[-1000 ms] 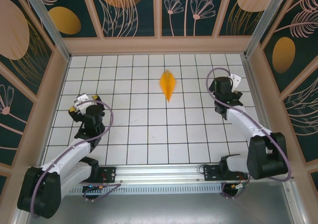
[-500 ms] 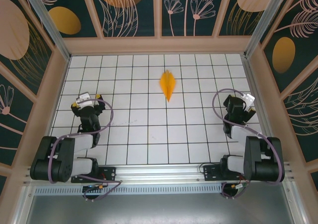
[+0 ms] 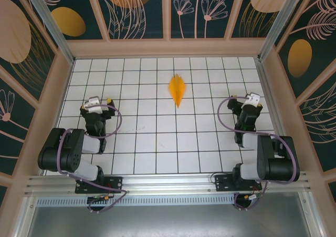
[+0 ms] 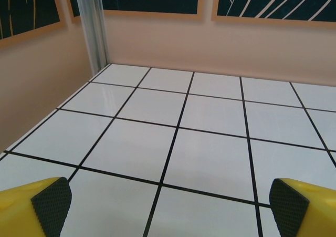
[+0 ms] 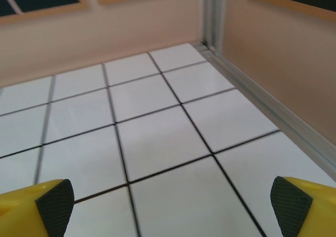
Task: Fold a paper plane with a square sheet of paper (pick it up from the middle)
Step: Reset both arms
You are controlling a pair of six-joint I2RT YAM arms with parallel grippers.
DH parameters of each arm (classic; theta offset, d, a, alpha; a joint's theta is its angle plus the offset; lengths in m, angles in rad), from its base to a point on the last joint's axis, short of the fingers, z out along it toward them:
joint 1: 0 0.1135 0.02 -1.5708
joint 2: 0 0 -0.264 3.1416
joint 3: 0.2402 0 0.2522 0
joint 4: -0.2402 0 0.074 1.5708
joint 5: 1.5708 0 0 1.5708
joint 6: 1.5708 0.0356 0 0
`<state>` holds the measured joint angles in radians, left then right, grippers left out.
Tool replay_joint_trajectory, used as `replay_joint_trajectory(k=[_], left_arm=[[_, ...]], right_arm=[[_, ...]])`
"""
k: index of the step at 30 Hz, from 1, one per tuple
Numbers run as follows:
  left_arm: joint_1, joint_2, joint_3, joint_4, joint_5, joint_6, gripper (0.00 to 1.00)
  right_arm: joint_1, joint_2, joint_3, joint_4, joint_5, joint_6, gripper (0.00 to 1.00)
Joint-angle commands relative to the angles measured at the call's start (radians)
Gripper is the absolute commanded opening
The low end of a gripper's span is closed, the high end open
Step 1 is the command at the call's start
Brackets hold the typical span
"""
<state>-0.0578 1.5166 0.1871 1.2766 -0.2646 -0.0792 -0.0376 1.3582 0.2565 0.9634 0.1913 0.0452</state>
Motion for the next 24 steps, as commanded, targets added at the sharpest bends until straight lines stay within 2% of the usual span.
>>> replay_joint_trajectory(k=[1, 3, 7, 12, 24], left_arm=[[0.009, 0.005, 0.027, 0.043, 0.017, 0.006, 0.98], [0.011, 0.008, 0.030, 0.043, 0.010, 0.003, 0.98], [0.013, 0.009, 0.028, 0.048, -0.003, -0.004, 0.99], [0.013, 0.007, 0.025, 0.051, -0.003, -0.003, 0.98], [0.018, 0.016, 0.048, 0.020, 0.015, -0.004, 0.99]], right_arm=[[0.002, -0.004, -0.039, 0.132, -0.138, -0.030, 0.99], [0.003, 0.007, -0.031, 0.130, -0.151, -0.028, 0.99], [0.005, 0.099, -0.046, 0.254, -0.171, -0.024, 0.99], [0.011, 0.178, -0.021, 0.276, -0.172, -0.029, 0.99], [0.009, 0.182, -0.019, 0.273, -0.172, -0.027, 0.99]])
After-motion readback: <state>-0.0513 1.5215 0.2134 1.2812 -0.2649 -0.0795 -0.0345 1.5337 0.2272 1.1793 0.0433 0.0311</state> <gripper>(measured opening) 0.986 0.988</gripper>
